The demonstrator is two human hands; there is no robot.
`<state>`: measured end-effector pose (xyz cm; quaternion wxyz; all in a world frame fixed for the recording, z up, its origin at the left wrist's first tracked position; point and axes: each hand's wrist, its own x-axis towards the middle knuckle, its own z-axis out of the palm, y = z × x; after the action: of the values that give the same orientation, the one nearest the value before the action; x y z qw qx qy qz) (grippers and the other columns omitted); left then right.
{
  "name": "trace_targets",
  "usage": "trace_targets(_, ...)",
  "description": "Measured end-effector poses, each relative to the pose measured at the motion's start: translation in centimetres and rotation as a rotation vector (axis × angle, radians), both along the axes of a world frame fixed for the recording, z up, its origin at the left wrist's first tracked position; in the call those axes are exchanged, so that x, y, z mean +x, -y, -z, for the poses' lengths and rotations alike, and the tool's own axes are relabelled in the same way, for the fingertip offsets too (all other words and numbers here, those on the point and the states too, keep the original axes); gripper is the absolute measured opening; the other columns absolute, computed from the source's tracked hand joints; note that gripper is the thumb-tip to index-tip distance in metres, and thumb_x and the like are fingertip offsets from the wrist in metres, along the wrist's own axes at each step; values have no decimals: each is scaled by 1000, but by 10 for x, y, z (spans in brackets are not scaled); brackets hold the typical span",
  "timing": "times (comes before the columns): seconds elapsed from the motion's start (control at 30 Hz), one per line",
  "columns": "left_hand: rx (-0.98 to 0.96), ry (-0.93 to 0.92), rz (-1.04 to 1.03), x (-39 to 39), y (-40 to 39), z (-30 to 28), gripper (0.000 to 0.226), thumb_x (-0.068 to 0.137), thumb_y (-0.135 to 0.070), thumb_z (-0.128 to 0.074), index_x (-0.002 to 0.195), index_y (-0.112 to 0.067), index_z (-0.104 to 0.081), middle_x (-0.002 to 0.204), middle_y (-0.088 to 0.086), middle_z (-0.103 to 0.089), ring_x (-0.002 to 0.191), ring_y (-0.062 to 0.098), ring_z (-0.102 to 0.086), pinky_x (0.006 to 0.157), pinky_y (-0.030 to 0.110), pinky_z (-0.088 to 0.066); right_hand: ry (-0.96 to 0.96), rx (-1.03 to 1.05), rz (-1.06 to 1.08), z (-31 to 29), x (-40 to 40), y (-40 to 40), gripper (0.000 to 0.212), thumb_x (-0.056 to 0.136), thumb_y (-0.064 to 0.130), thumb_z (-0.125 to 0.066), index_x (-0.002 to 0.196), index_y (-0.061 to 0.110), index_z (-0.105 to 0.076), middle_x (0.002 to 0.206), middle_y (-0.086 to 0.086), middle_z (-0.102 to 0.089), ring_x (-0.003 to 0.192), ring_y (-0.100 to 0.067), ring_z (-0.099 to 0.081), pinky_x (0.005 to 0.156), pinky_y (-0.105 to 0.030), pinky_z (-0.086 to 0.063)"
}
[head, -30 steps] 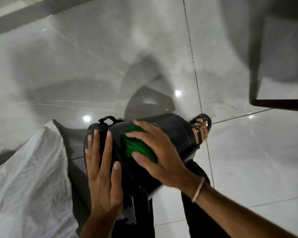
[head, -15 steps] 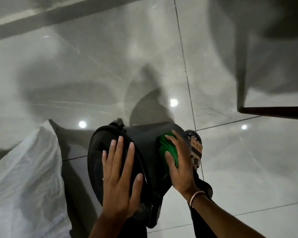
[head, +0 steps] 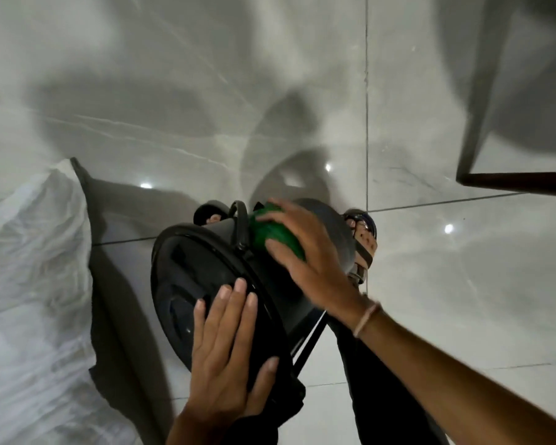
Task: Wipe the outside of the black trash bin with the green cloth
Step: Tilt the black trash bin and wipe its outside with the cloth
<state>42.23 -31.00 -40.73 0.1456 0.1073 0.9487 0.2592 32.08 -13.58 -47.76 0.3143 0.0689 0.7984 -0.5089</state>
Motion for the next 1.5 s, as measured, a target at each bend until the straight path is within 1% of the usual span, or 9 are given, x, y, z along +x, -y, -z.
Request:
trace_targets(0.17,13,1,42,-11,-5,-2,62,109,-48,-29,165,-22,-25,180,-1,-8,167,20,-13,136,46,-6,41,27,161,-27,83,-41,43,106,50,-47,147,36,-49,170,9,-34,159,-14,-32,128,-24,-28)
trace_targets(0.37,-84,-36,49,-20,-11,-1,62,106,-52,-30,165,-32,-26,179,7,-11,167,30,-11,129,69,-9,205,243,353,59,9,-54,27,103,17,-64,128,7,-66,127,-6,-65,132,-36,-59,110,-14,-37)
trace_targets(0.53,-164,-39,-57,-13,11,3,64,106,-55,-25,166,-33,-22,179,6,-8,166,37,-6,126,77,-5,-55,55,49,-9,20,-5,35,97,50,-58,131,40,-61,170,9,-33,161,-7,-22,129,-44,-20)
trace_targets(0.67,-136,-26,-69,-14,21,5,63,106,-54,-25,166,-33,-24,179,8,-11,166,40,-9,129,71,-8,-135,-35,-47,-39,95,-15,41,104,48,-54,144,40,-52,175,2,-23,164,-24,-21,132,-43,-24)
trace_targets(0.83,-109,-5,-52,-17,13,4,63,107,-56,-24,166,-32,-24,174,17,-21,166,37,-8,129,69,-11,259,289,458,29,49,-48,36,104,15,-61,139,8,-58,156,-13,-51,151,-35,-43,128,-50,-33)
trace_targets(1.07,-236,-40,27,-28,23,-1,71,109,-49,-19,167,-9,-14,179,10,-7,167,25,-7,135,55,-7,-197,-4,-110,-32,24,21,37,98,43,-54,134,37,-61,172,6,-32,163,-16,-23,134,-38,-2)
trace_targets(1.2,-181,-87,167,-42,35,3,68,107,-47,-25,161,-6,-31,167,16,-38,164,26,-23,135,49,-13,-243,-29,-97,-29,72,-6,43,97,35,-59,139,26,-57,172,-6,-29,162,-28,-26,130,-51,-30)
trace_targets(1.3,-143,-98,165,-53,33,8,63,106,-46,-27,150,-5,-45,149,22,-51,151,38,-39,133,47,-19,-44,181,138,18,68,-35,41,100,27,-58,140,18,-58,166,-12,-38,158,-29,-34,131,-40,-32)
trace_targets(1.5,-69,-94,141,-84,4,8,41,97,-49,-46,113,-12,-56,114,27,-65,119,36,-52,115,59,-41,200,406,497,80,19,-76,33,103,23,-58,134,12,-60,136,-15,-63,126,-35,-60,110,-58,-48)
